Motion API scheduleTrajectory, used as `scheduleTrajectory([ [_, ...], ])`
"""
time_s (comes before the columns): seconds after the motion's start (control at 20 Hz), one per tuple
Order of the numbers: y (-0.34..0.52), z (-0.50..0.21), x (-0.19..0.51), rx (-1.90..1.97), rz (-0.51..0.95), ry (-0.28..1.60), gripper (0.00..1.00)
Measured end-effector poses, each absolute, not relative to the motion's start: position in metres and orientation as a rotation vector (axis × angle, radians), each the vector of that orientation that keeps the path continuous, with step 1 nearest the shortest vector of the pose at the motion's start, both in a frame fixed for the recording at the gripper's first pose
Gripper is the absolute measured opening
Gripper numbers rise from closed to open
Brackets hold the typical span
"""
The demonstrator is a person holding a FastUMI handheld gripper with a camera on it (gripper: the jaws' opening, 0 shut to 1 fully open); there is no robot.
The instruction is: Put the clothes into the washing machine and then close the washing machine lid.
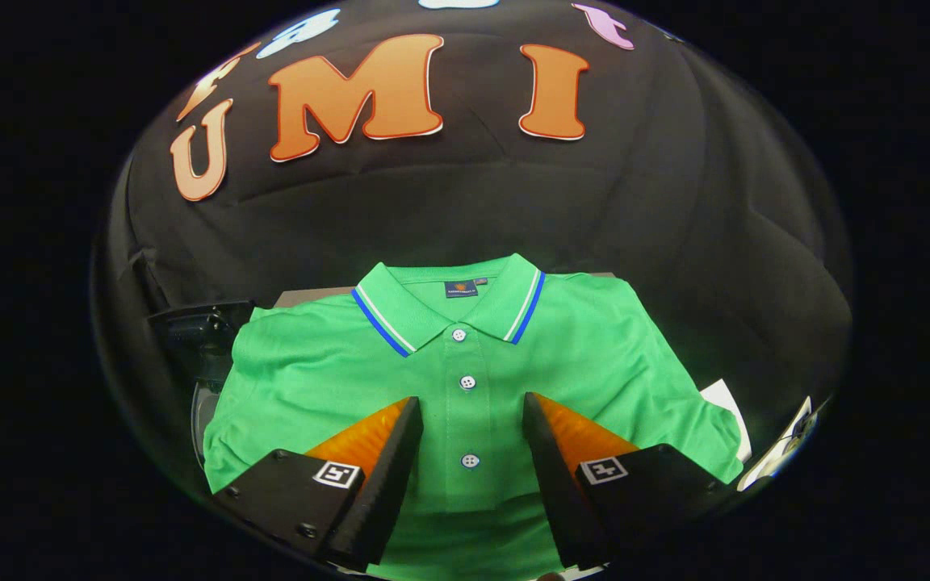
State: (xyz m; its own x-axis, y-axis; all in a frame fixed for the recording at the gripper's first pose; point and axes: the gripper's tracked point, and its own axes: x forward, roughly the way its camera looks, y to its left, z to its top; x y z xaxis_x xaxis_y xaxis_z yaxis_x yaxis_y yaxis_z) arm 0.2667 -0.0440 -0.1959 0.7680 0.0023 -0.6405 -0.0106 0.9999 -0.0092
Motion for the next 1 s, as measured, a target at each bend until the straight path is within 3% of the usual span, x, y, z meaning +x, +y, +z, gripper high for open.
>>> scheduleTrajectory([
  [0.2, -0.039, -0.197, 0.262, -0.036, 0.009, 0.722, 0.18],
  [0.25, -0.038, -0.199, 0.264, -0.035, -0.002, 0.735, 0.19],
  [0.3, -0.037, -0.196, 0.261, -0.032, -0.017, 0.737, 0.09],
  [0.6, -0.037, -0.181, 0.259, 0.012, -0.006, 0.63, 0.09],
  [1.0, 0.005, -0.076, 0.222, 0.191, 0.106, 0.346, 0.09],
])
